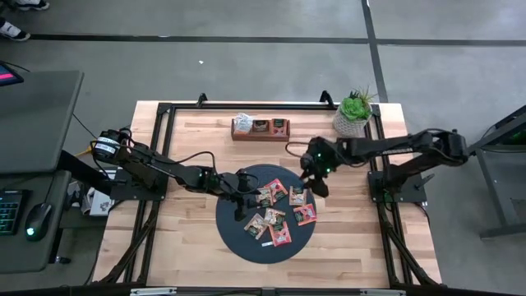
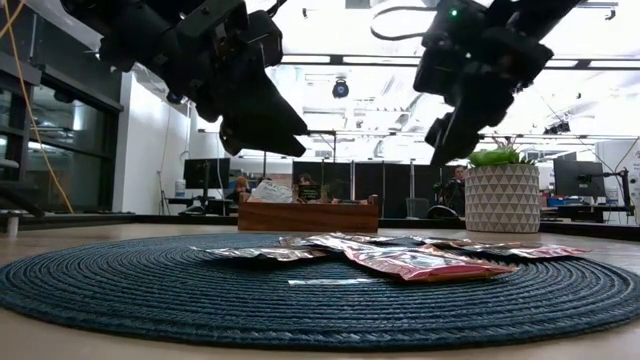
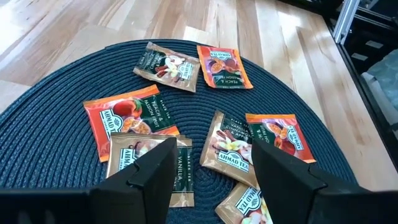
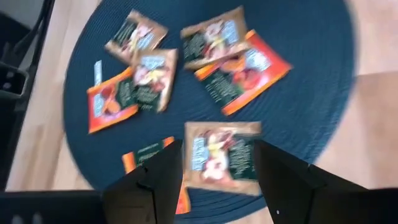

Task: Pick & Place Tea
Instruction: Put the orange tea bag into the right section of the wooden organizer

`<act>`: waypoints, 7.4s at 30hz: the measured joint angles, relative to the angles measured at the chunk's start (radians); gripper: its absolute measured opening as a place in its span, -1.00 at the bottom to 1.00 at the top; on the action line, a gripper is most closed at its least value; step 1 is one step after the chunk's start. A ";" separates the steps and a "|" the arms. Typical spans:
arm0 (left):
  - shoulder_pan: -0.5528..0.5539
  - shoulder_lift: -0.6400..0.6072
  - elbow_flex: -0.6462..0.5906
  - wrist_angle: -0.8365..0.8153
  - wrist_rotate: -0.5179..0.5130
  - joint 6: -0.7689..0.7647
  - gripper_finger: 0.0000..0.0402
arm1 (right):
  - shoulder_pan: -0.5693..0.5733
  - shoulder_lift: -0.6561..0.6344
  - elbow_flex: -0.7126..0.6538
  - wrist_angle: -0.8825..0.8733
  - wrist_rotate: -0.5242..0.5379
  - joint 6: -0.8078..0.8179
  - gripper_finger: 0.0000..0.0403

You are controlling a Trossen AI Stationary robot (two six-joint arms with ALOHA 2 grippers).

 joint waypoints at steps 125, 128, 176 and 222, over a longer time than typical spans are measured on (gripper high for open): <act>0.000 0.000 0.000 -0.053 0.019 0.051 0.03 | -0.333 0.185 -0.172 1.142 0.400 0.237 -1.00; 0.000 0.000 0.000 -0.053 0.018 0.048 0.03 | -0.354 0.238 -0.173 1.171 0.388 0.260 -1.00; 0.000 0.000 0.000 -0.052 -0.001 0.026 0.03 | -0.528 0.344 0.180 0.154 0.358 0.254 -1.00; 0.000 0.000 0.000 0.015 0.027 0.085 0.03 | -0.132 0.404 0.184 -0.400 0.405 0.133 -1.00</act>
